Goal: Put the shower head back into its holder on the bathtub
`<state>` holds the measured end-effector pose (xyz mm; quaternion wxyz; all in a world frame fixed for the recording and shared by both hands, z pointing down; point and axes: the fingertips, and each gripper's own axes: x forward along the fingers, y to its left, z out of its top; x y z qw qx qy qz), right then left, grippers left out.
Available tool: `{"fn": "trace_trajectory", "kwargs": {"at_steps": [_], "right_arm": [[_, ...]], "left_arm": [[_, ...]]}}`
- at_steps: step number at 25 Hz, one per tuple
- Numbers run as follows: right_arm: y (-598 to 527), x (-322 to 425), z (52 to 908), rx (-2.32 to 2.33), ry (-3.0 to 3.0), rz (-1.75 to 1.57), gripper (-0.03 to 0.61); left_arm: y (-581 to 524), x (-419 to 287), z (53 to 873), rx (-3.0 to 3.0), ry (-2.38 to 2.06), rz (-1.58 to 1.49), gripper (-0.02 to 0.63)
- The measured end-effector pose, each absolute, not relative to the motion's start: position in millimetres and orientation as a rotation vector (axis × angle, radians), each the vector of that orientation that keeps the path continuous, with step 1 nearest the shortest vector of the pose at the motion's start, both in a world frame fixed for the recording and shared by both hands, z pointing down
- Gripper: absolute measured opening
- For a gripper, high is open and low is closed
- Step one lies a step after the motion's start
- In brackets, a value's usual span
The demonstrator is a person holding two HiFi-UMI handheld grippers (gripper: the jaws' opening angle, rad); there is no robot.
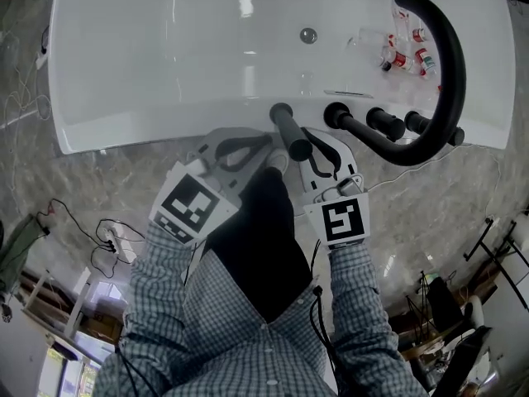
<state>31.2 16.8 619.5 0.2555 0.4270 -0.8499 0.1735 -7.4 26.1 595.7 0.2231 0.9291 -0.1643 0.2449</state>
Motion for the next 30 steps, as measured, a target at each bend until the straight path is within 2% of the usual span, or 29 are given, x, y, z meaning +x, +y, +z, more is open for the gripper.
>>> {"fn": "trace_trajectory", "kwargs": {"at_steps": [10, 24, 30], "right_arm": [[23.1, 51.5, 511.7, 1.279, -2.36, 0.549, 0.018], [-10.8, 54.3, 288.6, 1.384, -2.533, 0.156, 0.017], [-1.4, 50.6, 214.8, 1.427, -2.57, 0.208, 0.018]], "left_arm": [[28.1, -0.5, 492.4, 2.606, -0.456, 0.599, 0.011], [9.9, -10.3, 292.5, 2.723, -0.584, 0.441, 0.011], [8.6, -21.9, 214.6, 2.789, -0.684, 0.327, 0.011]]}}
